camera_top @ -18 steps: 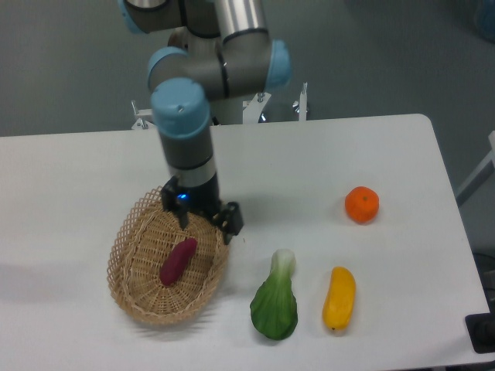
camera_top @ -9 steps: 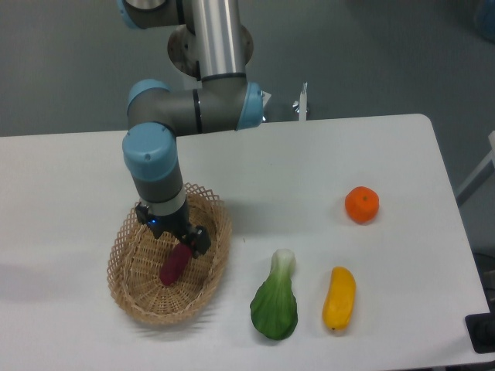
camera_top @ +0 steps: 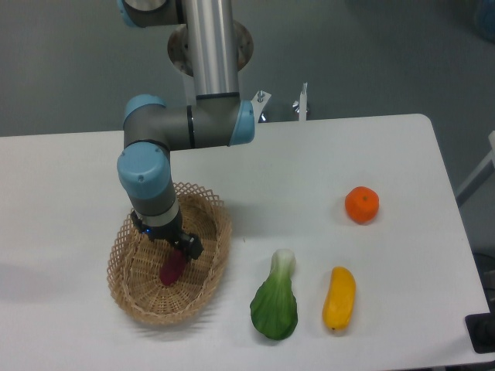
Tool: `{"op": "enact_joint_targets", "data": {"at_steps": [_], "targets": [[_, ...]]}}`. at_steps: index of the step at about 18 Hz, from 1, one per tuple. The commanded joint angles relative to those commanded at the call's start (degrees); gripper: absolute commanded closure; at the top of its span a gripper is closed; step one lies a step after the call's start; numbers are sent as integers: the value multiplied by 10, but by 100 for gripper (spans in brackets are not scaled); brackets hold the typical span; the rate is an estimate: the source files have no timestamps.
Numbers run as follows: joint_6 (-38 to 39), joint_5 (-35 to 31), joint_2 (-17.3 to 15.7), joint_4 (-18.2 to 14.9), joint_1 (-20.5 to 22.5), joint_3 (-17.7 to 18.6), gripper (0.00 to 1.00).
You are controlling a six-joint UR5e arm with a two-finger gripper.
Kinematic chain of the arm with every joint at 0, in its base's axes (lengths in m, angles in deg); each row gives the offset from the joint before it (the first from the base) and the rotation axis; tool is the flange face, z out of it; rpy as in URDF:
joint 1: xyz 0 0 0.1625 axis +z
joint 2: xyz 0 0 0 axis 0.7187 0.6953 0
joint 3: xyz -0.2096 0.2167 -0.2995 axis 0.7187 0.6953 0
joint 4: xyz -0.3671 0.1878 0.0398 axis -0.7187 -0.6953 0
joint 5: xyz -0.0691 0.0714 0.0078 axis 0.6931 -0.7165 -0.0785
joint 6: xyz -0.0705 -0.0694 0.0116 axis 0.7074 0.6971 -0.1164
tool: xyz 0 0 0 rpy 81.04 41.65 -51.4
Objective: Pick up the sweet potato from the basket
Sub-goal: 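Lower the gripper onto the purple sweet potato in the basket, then close the gripper around the purple sweet potato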
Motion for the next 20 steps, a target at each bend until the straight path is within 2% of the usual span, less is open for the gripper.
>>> {"op": "enact_joint_targets", "data": {"at_steps": [2,4,7,9,12,15,20], "targets": [[-1,-3,2,0,0,-3,2],[-2,-7,3,13,0,-2,21],[-4,-8,2,16,0,-3,58],[-5,-10,3,15,0,-3,70],[-7,-14,1,15,0,-4,78],[-8,-14,-2,16,0,-8,82],[-18,-13,-19,15,3,-18,82]]}}
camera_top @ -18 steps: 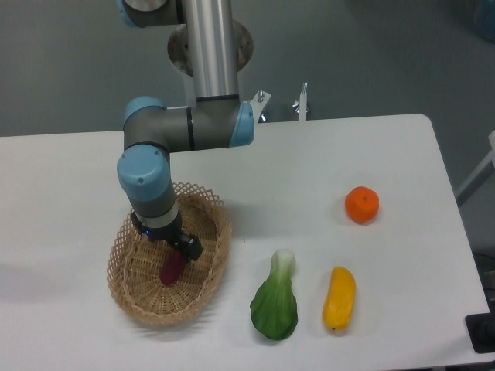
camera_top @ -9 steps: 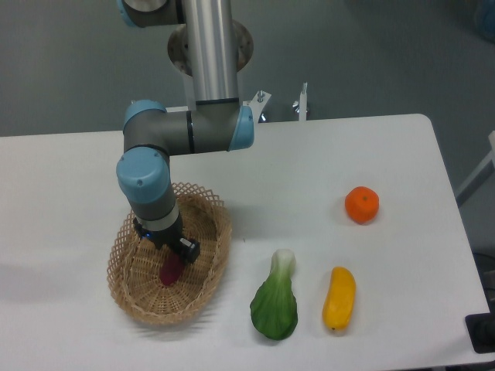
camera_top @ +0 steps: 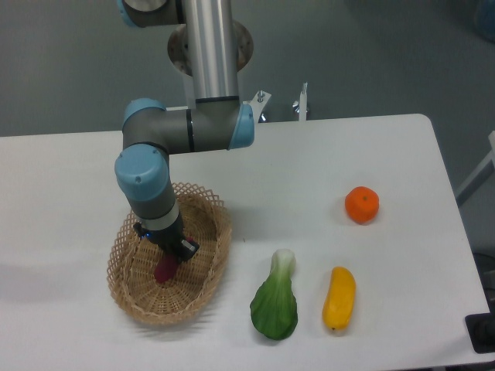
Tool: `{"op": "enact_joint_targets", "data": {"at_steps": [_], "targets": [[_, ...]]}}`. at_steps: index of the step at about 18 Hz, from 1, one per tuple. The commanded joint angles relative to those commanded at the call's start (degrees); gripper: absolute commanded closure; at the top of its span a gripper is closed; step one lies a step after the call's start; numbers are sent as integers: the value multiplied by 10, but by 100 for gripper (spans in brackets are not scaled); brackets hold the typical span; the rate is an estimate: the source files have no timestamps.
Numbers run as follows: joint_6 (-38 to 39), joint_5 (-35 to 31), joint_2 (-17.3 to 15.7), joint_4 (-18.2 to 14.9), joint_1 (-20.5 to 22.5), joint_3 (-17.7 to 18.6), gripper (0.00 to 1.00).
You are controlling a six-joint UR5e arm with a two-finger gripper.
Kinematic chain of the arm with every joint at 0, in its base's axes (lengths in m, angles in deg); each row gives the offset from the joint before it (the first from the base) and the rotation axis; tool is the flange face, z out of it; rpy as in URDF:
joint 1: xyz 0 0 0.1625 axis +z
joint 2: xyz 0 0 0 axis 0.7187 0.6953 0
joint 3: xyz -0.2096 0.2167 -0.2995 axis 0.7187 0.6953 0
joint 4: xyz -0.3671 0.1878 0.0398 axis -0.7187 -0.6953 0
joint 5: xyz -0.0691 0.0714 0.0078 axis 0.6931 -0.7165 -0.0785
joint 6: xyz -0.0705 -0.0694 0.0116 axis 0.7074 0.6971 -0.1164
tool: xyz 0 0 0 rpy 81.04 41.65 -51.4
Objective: Pick up the sweet potato from the basket
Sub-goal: 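Close the gripper around the purple sweet potato, then lift the sweet potato out of the basket and carry it beside the orange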
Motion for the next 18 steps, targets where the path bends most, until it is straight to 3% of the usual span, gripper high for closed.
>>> {"op": "enact_joint_targets", "data": {"at_steps": [6,11,16,18], "targets": [[-9,3,-30,-4,14,-32,82],[-27,8,-56,-12,52,-61,82],[-70,72,-90,-18,126,-68,82],[-101,86,-103,-45,160,-69,82]]}}
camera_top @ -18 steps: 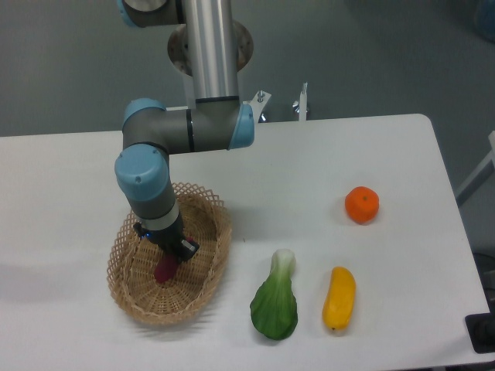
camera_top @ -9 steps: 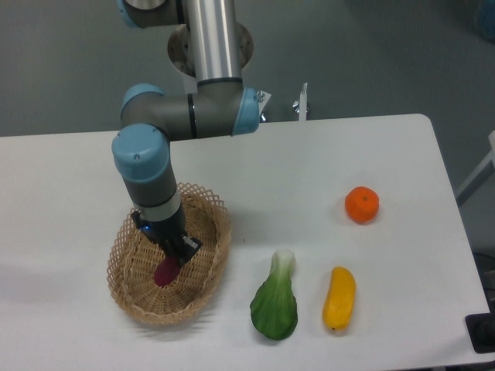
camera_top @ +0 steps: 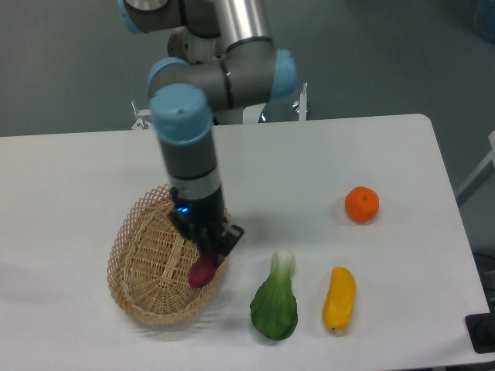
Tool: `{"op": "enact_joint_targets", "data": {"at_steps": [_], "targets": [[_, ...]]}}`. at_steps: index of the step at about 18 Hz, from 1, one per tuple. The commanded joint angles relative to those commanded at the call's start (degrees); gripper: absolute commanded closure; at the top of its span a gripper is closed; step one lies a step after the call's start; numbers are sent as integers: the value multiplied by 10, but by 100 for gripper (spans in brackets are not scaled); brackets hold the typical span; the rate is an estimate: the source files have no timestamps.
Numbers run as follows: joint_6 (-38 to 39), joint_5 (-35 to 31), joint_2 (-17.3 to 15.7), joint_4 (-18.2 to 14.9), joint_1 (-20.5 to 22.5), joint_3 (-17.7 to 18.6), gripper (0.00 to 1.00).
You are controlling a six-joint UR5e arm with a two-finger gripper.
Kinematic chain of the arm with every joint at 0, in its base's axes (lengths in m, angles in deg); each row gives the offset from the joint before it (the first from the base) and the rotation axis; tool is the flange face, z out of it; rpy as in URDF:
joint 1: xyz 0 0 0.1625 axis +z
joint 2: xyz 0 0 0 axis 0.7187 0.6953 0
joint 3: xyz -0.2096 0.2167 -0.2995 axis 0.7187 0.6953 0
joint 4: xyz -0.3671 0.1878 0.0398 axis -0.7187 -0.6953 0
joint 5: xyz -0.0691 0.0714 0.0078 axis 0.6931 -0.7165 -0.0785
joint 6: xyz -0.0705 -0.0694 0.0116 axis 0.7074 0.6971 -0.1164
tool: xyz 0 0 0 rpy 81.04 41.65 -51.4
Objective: Pick up the sweet potato from the basket
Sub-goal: 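Lift the sweet potato out of the basket and carry it beside the orange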
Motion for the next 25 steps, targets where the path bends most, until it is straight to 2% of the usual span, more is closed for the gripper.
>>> {"op": "enact_joint_targets", "data": {"at_steps": [2,11,14,25], "targets": [[-62,9,-14,-33,36,1,82],[-229,18,-44,-120,152,3,82],[-256,17,-45,-127,170,5,82],[-257,13,-45,-126,173,3,82]]}}
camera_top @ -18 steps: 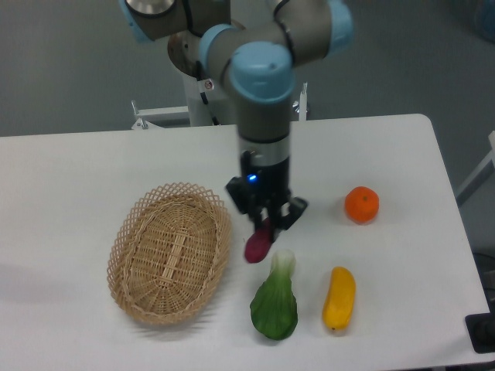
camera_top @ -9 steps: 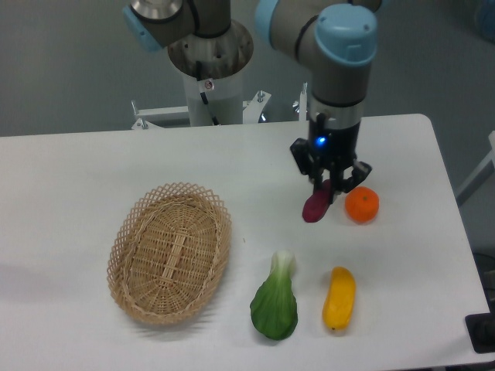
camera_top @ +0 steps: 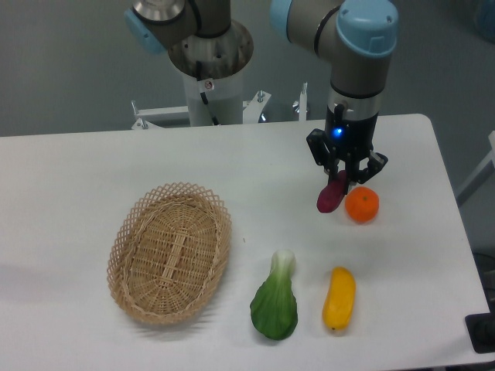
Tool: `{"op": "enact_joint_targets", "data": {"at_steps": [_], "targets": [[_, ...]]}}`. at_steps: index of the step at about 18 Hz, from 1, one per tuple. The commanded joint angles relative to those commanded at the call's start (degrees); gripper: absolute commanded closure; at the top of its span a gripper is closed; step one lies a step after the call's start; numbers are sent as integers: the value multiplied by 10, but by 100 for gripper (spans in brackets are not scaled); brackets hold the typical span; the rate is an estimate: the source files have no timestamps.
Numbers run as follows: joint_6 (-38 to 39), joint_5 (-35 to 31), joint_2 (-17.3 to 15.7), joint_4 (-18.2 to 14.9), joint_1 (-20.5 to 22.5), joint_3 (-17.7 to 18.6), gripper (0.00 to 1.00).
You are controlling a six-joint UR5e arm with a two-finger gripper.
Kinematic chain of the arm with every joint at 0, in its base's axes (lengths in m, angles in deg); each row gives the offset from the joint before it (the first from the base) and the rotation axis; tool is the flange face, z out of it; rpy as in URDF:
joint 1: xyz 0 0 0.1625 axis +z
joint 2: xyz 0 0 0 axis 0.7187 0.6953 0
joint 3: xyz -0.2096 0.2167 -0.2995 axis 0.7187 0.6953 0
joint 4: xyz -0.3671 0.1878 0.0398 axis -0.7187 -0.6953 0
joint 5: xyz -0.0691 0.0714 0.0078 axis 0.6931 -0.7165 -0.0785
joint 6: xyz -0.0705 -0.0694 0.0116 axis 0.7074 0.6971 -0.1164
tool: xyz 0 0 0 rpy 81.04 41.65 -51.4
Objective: Pick up the sweet potato from the basket
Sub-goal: 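Lift the sweet potato out of the basket and carry it beside the orange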
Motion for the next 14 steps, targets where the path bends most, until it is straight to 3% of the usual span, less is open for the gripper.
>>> {"op": "enact_joint_targets", "data": {"at_steps": [14], "targets": [[1,3,0,4,0,-4,82]]}}
